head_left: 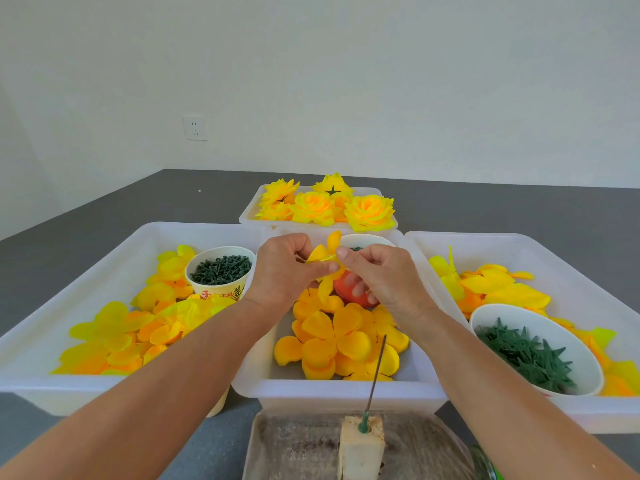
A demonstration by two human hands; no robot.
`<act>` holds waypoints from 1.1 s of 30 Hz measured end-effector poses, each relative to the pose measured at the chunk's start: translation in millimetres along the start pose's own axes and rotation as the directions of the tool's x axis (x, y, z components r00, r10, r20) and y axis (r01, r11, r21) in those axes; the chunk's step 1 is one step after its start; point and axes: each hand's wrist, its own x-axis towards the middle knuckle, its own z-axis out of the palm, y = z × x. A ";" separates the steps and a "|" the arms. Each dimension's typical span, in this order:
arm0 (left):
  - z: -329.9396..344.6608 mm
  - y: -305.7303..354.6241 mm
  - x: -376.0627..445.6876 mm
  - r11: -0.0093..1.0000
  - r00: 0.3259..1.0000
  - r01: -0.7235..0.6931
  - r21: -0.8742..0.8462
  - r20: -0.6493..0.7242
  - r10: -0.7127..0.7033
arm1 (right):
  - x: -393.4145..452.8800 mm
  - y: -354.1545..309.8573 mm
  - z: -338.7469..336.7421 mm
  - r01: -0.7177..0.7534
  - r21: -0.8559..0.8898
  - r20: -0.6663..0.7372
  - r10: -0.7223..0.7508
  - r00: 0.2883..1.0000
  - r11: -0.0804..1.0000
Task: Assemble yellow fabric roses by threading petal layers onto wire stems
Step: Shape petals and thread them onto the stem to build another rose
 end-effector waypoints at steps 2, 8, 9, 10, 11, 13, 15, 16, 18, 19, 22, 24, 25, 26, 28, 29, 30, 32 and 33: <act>1.0 1.5 -1.6 1.000 0.998 -0.008 0.002 0.058 0.008 | -0.4 -2.0 -0.4 -0.094 0.081 0.117 0.084 0.990 0.992; 3.0 6.8 -5.1 0.995 0.968 0.073 -0.062 0.244 -0.056 | 1.9 -3.8 -5.3 -0.273 0.251 0.150 0.241 0.959 0.929; 3.7 6.9 -5.0 0.991 0.968 0.102 -0.091 0.237 -0.077 | 2.5 -4.1 -6.2 -0.296 0.269 0.149 0.264 0.953 0.917; 4.1 6.3 -3.8 0.981 0.969 0.145 -0.132 0.221 -0.113 | 3.4 -4.5 -6.9 -0.312 0.290 0.155 0.277 0.948 0.905; 3.9 6.4 -2.6 0.967 0.968 0.189 -0.170 0.199 -0.154 | 4.0 -4.7 -7.4 -0.318 0.308 0.158 0.281 0.947 0.897; 2.1 6.2 0.2 0.951 0.969 0.234 -0.201 0.132 -0.210 | 5.0 -4.3 -7.1 -0.309 0.305 0.138 0.280 0.950 0.901; 0.4 4.1 3.0 0.958 0.972 0.234 -0.166 0.075 -0.225 | 5.4 -3.0 -6.6 -0.293 0.275 0.102 0.275 0.956 0.916; 0.1 3.0 3.9 0.962 0.973 0.230 -0.148 0.065 -0.223 | 5.5 -2.3 -6.2 -0.289 0.272 0.090 0.275 0.957 0.918; 0.3 2.6 3.8 0.962 0.972 0.231 -0.142 0.067 -0.224 | 5.9 -1.7 -5.6 -0.286 0.284 0.072 0.277 0.958 0.915; 0.5 3.9 3.2 0.960 0.971 0.237 -0.148 0.071 -0.229 | 6.2 -1.6 -5.3 -0.282 0.281 0.063 0.276 0.959 0.917; 1.3 7.9 1.6 0.951 0.965 0.259 -0.167 0.097 -0.245 | 7.4 -0.2 -3.2 -0.265 0.182 0.048 0.260 0.964 0.947; 1.3 8.8 0.5 0.944 0.961 0.269 -0.190 0.121 -0.249 | 6.8 1.3 -1.4 -0.240 0.085 0.069 0.235 0.970 0.967; 1.0 9.0 -0.1 0.940 0.959 0.273 -0.203 0.129 -0.251 | 6.0 2.4 -0.8 -0.217 0.045 0.081 0.213 0.974 0.975; 0.7 9.5 -0.8 0.937 0.959 0.275 -0.214 0.137 -0.250 | 5.5 3.5 -0.5 -0.186 0.009 0.082 0.185 0.979 0.983; -0.1 10.5 -1.8 0.934 0.957 0.275 -0.228 0.155 -0.244 | 5.4 6.0 -1.3 -0.118 -0.076 0.049 0.122 0.991 0.990; -0.2 10.8 -2.0 0.935 0.956 0.273 -0.225 0.170 -0.238 | 5.8 6.9 -1.4 -0.094 -0.118 0.034 0.098 0.995 0.989; -0.1 11.0 -2.2 0.940 0.955 0.268 -0.212 0.184 -0.231 | 6.4 7.7 -0.8 -0.081 -0.154 0.030 0.087 0.996 0.985; 0.6 10.5 -2.3 0.959 0.957 0.244 -0.141 0.195 -0.215 | 7.1 9.4 0.9 -0.075 -0.233 0.035 0.086 0.996 0.970; 0.9 9.8 -2.3 0.971 0.960 0.223 -0.084 0.191 -0.204 | 7.4 10.3 1.6 -0.074 -0.273 0.034 0.086 0.996 0.959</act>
